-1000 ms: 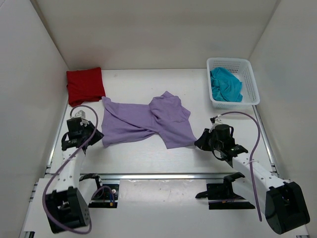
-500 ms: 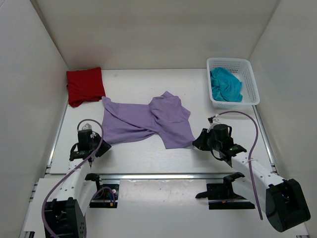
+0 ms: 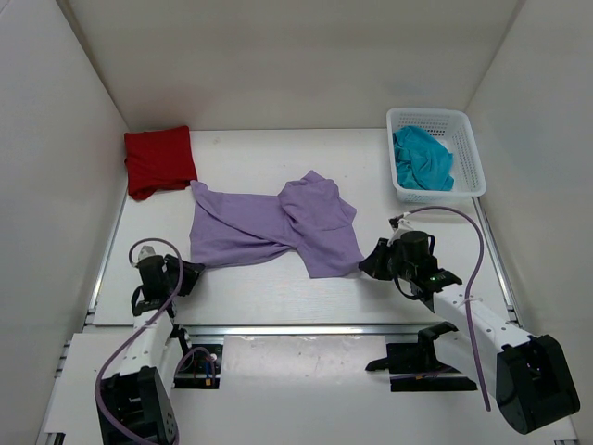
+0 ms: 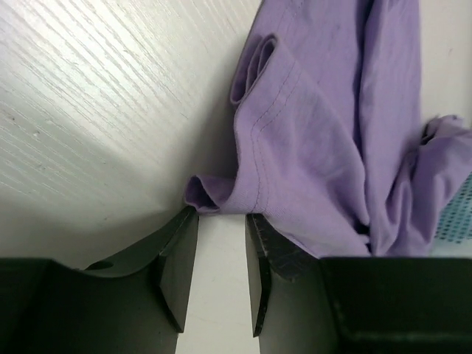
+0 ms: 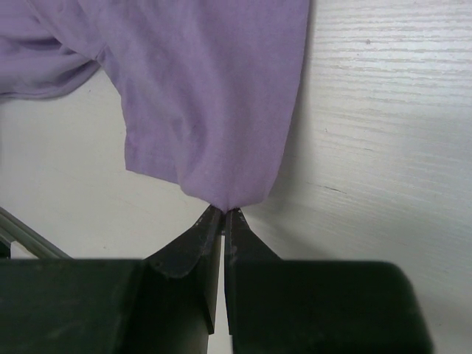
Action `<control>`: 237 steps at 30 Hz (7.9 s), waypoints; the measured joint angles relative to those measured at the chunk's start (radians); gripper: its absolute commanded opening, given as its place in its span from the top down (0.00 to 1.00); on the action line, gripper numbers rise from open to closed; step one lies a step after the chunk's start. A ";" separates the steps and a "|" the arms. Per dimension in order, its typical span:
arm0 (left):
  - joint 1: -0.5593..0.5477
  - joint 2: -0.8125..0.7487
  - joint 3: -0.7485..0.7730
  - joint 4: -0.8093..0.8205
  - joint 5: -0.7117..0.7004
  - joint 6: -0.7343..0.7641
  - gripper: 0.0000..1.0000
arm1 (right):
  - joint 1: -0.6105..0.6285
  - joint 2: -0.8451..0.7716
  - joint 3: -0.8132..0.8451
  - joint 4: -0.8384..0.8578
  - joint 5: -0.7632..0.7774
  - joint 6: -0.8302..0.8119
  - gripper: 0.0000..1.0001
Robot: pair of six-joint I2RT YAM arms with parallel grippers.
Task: Fold and stack the t-shirts
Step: Flatten out the tshirt
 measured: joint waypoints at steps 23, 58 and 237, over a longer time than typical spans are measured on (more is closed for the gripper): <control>0.048 -0.007 -0.054 0.143 -0.035 -0.130 0.58 | 0.050 0.026 0.000 0.034 -0.046 0.000 1.00; -0.058 0.117 -0.054 0.274 -0.134 -0.161 0.56 | 0.038 0.011 0.000 0.042 -0.061 0.001 1.00; 0.014 0.694 0.661 0.087 -0.134 0.280 0.31 | -0.336 0.470 0.281 0.128 0.032 0.054 0.99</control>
